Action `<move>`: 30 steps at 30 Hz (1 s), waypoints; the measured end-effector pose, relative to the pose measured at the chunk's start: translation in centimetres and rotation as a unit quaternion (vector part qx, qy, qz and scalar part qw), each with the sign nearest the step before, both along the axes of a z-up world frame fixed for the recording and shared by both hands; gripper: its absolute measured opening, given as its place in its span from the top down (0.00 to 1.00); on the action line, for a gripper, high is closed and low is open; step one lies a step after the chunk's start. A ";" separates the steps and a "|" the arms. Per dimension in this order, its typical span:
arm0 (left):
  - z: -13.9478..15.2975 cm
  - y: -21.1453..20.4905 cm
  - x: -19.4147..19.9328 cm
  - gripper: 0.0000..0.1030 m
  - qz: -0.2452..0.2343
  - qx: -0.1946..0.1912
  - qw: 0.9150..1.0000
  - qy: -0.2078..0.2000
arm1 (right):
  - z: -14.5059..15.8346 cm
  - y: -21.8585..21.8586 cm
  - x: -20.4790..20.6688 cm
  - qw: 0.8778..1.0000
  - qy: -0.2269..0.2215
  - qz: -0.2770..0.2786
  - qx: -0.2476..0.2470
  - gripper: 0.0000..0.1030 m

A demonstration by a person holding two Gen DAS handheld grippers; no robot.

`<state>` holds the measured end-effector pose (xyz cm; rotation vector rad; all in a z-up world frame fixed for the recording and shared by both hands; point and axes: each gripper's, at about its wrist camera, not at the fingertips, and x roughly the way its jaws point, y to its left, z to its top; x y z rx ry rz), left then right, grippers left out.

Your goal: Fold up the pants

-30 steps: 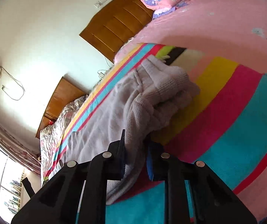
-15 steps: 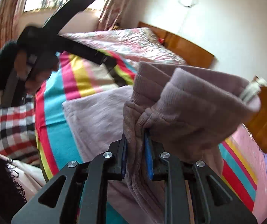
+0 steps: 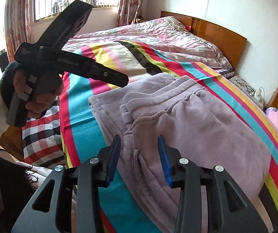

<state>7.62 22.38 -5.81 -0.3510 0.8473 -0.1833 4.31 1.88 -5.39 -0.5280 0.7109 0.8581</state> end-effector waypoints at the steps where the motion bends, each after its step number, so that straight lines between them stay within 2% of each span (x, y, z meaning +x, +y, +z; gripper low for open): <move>1: -0.1 -0.2 0.0 0.02 -0.001 0.001 1.000 0.002 | -0.4 0.3 0.4 1.000 0.006 0.001 -0.009 0.63; 3: -0.3 -0.3 0.0 0.02 -0.002 0.004 1.000 0.004 | -1.4 1.0 0.4 0.999 0.018 0.012 -0.023 0.63; 8: -0.5 -0.1 -0.2 0.02 -0.002 0.006 1.000 0.009 | -2.8 1.0 -0.3 0.999 0.001 0.024 -0.042 0.65; 12: -0.5 -0.1 0.0 0.02 -0.005 -0.012 1.000 0.016 | -3.7 1.4 -1.2 0.995 -0.045 0.049 -0.074 0.65; 14: -0.3 -0.2 0.2 0.02 -0.011 -0.020 1.000 0.018 | -3.7 1.4 -1.6 0.994 -0.063 0.053 -0.078 0.72; 15: -0.2 -0.3 0.3 0.02 -0.014 -0.021 0.999 0.019 | -3.4 1.2 -1.7 0.993 -0.071 0.058 -0.074 0.81; 17: 0.2 -0.5 0.6 0.02 -0.022 -0.027 0.999 0.024 | -2.0 0.4 -1.6 0.995 -0.076 0.053 -0.043 0.84; 19: 0.6 -0.5 1.1 0.02 -0.037 -0.058 0.997 0.029 | -0.7 -0.2 -1.7 0.994 -0.091 0.047 -0.026 0.85; 21: 1.1 -0.3 1.8 0.02 -0.055 -0.111 0.992 0.034 | 0.3 -0.6 -1.8 0.993 -0.105 0.045 -0.016 0.85; 24: 1.0 -0.1 3.6 0.02 -0.074 -0.193 0.977 0.057 | 1.3 -0.9 -1.9 0.992 -0.118 0.043 -0.009 0.85; 27: -0.1 -1.0 6.0 0.02 -0.090 -0.225 0.965 0.103 | 1.7 -1.1 -2.1 0.991 -0.125 0.045 -0.005 0.85; 30: -0.8 -2.4 8.2 0.02 -0.123 -0.265 0.947 0.136 | 1.7 -1.1 -2.3 0.990 -0.130 0.049 -0.005 0.85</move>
